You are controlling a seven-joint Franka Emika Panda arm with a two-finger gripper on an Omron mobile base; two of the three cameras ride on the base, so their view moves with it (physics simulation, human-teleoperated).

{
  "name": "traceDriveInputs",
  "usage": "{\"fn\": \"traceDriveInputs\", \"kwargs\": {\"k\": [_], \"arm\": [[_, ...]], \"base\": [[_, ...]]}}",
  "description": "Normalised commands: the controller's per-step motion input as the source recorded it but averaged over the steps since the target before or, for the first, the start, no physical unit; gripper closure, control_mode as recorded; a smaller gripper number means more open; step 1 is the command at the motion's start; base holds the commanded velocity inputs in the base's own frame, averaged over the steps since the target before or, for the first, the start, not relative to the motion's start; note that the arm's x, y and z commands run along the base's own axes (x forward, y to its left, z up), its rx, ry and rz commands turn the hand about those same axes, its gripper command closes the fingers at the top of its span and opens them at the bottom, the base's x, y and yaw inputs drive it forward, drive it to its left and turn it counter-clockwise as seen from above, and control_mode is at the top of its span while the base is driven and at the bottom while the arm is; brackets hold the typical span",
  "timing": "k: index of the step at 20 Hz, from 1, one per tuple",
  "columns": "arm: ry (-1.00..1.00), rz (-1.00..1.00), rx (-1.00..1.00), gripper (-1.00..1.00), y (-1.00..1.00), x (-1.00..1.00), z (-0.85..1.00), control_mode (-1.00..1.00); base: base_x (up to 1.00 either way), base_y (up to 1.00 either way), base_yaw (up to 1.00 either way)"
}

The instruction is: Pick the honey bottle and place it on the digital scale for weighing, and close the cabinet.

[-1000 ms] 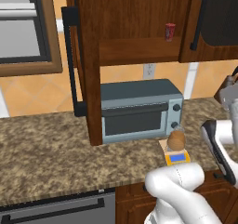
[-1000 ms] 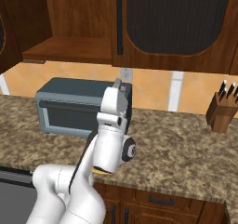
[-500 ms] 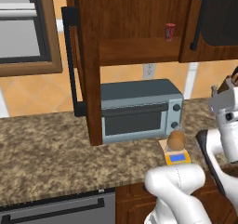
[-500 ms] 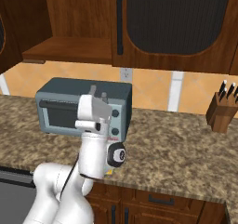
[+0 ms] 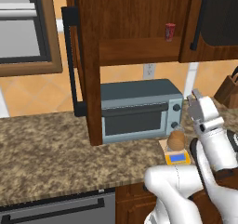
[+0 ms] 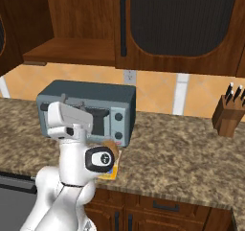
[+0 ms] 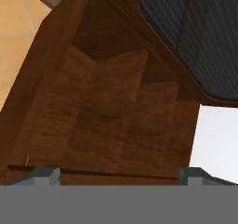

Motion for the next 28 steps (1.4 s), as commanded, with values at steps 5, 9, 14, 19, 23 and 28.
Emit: {"fn": "traceDriveInputs", "kwargs": {"k": [5,9,14,19,23,28], "arm": [[0.12,0.17,-0.14,-1.00,0.42,-1.00,-0.05,-1.00],[0.14,0.09,-0.07,-1.00,1.00,-0.31,-0.50,-1.00],[-0.03,0.02,-0.01,-1.00,0.96,-0.65,-0.02,-1.00],[0.00,0.00,0.00,-1.00,1.00,-0.44,-0.34,-1.00],[0.01,0.00,0.00,-1.00,1.00,-0.19,-0.36,-1.00],[0.03,-0.01,0.00,-1.00,0.87,-0.84,-0.71,-1.00]], "base": [[0.00,0.00,0.00],[0.00,0.00,0.00],[0.00,0.00,0.00],[0.00,0.00,0.00],[0.00,0.00,0.00],[0.00,0.00,0.00]]}}
